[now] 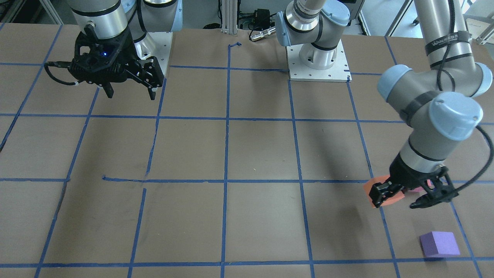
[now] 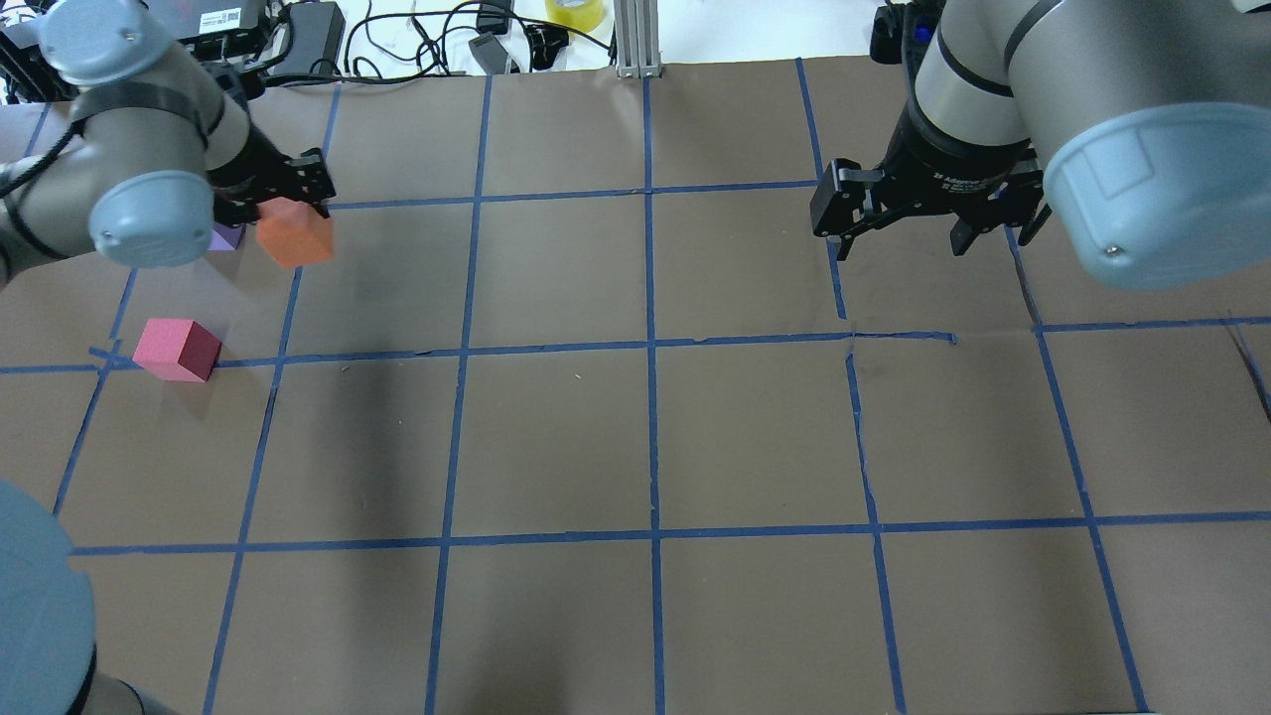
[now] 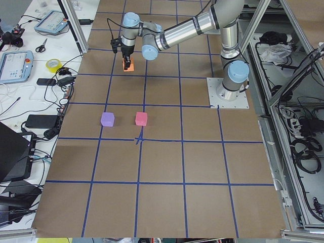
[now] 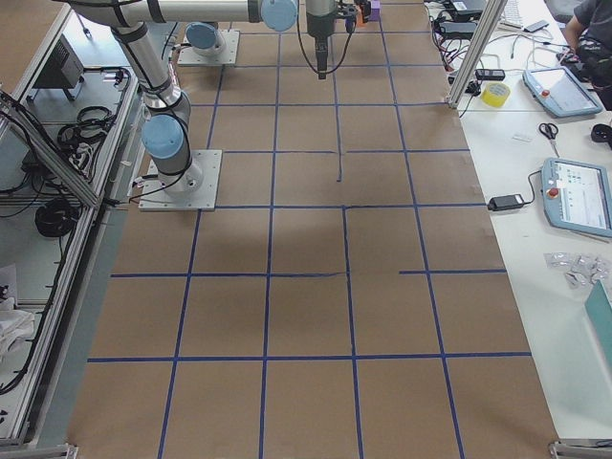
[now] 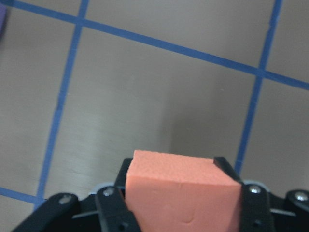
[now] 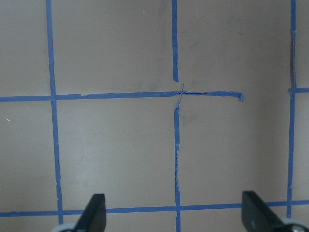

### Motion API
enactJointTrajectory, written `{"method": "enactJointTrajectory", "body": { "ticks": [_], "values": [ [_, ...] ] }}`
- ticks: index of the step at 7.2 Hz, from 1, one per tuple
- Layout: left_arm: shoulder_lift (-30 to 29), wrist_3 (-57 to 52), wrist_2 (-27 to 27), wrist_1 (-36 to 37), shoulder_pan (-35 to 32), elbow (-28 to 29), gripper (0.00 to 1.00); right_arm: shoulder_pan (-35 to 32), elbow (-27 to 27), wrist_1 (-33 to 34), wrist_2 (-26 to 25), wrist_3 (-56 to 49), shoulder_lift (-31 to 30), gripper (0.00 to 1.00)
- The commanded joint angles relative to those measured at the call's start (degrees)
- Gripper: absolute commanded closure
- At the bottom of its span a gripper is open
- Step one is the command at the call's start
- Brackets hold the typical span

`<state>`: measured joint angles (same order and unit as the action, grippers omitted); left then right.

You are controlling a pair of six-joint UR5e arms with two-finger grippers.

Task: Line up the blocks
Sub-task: 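Carry the orange cube with the left gripper toward the pink cube, then lower the orange cube between the purple and pink cubes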

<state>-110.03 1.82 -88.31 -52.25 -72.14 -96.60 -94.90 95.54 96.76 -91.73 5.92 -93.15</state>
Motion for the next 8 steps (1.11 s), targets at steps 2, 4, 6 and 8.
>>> {"method": "enactJointTrajectory", "body": {
  "ticks": [2,4,6,8],
  "values": [
    [-2.2,-12.2,2.5,-1.7,11.6,0.4,1.0,0.1,0.0,0.0,0.0,0.0,0.1,0.0],
    [-5.6,-14.6,2.5,0.4,14.7,1.6,1.0,0.0,0.0,0.0,0.0,0.0,0.1,0.0],
    [-8.2,-14.8,2.6,0.4,15.0,3.8,1.0,0.1,0.0,0.0,0.0,0.0,0.1,0.0],
    [-9.8,-15.7,2.9,0.4,15.0,3.4,1.0,0.2,0.0,0.2,-0.8,-0.2,0.1,0.0]
  ]
}}
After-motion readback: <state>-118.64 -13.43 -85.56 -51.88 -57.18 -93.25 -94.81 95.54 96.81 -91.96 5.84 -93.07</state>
